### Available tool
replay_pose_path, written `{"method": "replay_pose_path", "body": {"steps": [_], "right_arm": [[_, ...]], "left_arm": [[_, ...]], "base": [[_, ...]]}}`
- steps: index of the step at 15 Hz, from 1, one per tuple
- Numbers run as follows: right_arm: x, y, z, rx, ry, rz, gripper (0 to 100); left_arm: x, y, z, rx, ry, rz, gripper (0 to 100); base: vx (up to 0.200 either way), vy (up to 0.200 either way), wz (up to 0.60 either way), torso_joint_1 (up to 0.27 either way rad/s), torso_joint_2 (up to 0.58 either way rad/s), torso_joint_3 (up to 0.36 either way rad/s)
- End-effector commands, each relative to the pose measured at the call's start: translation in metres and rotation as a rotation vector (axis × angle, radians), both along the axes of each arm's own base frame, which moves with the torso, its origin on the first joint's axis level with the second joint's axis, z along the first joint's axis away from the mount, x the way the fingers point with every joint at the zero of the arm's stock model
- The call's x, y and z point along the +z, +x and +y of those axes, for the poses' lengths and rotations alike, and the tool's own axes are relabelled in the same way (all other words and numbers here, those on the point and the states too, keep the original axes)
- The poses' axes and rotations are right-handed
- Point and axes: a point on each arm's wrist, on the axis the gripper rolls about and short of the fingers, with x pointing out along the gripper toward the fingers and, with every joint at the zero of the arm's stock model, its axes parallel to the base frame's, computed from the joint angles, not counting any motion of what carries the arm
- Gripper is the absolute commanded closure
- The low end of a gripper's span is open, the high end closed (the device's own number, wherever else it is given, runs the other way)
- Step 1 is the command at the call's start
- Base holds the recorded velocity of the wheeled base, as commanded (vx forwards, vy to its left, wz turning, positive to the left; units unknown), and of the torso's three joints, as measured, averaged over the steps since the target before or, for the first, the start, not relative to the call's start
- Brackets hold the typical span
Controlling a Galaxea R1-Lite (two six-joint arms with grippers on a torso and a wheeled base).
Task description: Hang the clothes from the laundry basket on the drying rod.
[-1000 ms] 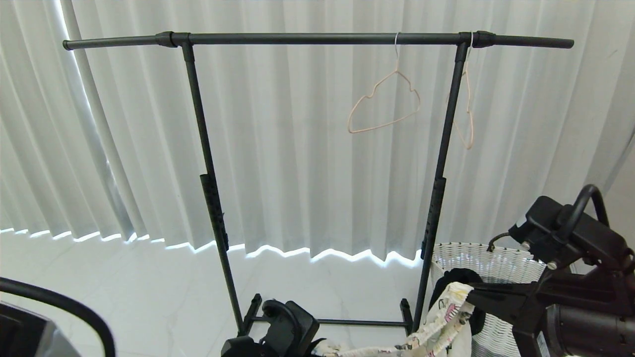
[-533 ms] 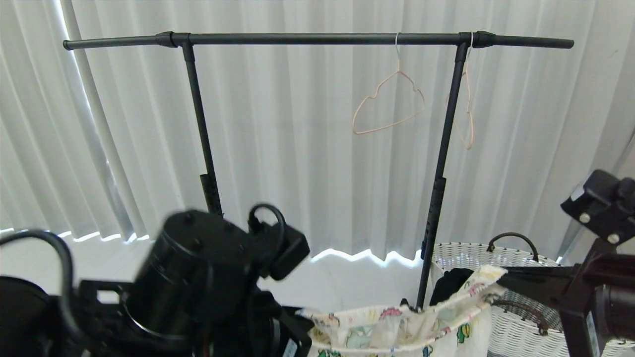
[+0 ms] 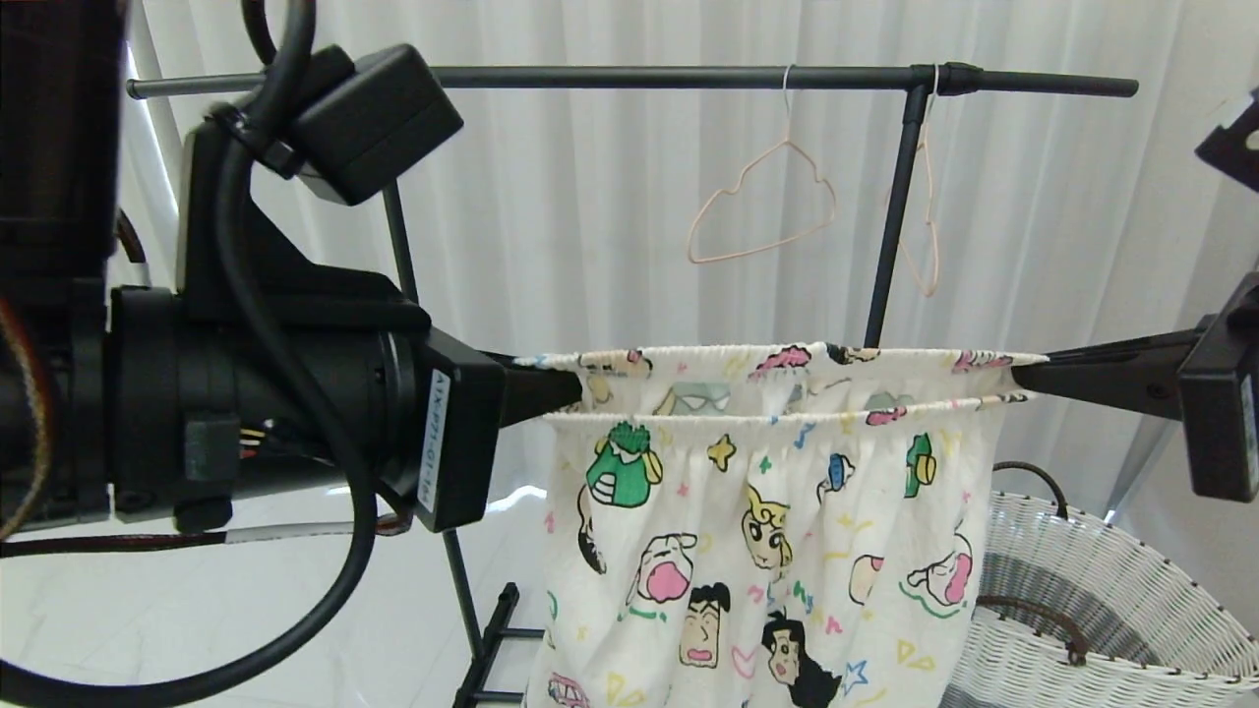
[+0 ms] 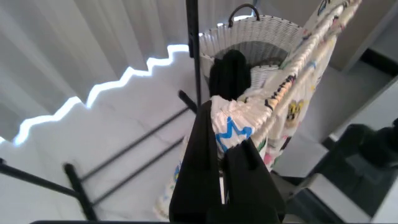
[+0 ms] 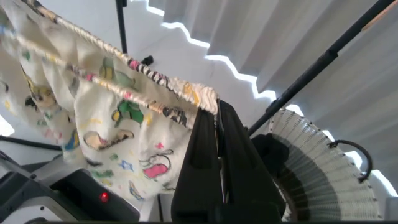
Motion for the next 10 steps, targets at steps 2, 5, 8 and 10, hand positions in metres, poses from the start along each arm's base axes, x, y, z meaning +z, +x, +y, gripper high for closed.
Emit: {"method": "replay_pose_path", "body": {"steps": [2,5,8,10], "right_arm": [[0.007,0.003,0.000,-0.009,0.001,-0.006,100],[0.003,0.010,0.000,-0.036,-0.011,0.008,100],[0.003,-0.005,-0.013,-0.017,-0.036,0.044,100],[0.002,-0.030,-0.031,0.081,-0.043,0.108,100]], "left_arm": [[0.004,0.004,0.010,0.014,0.047,-0.069,100],[-0.001,0.008,0.015,0.047,0.067,-0.059,100],[-0.002,0.013,0.015,0.045,0.087,-0.080,100],[-0.002,0.019,0.011,0.028,0.102,-0.117,100]], "base": [[0.000,0.000,0.00,0.000,0.00,0.000],[0.000,0.000,0.00,0.000,0.00,0.000],[0.000,0.000,0.00,0.000,0.00,0.000],[0.000,0.000,0.00,0.000,0.00,0.000]]}}
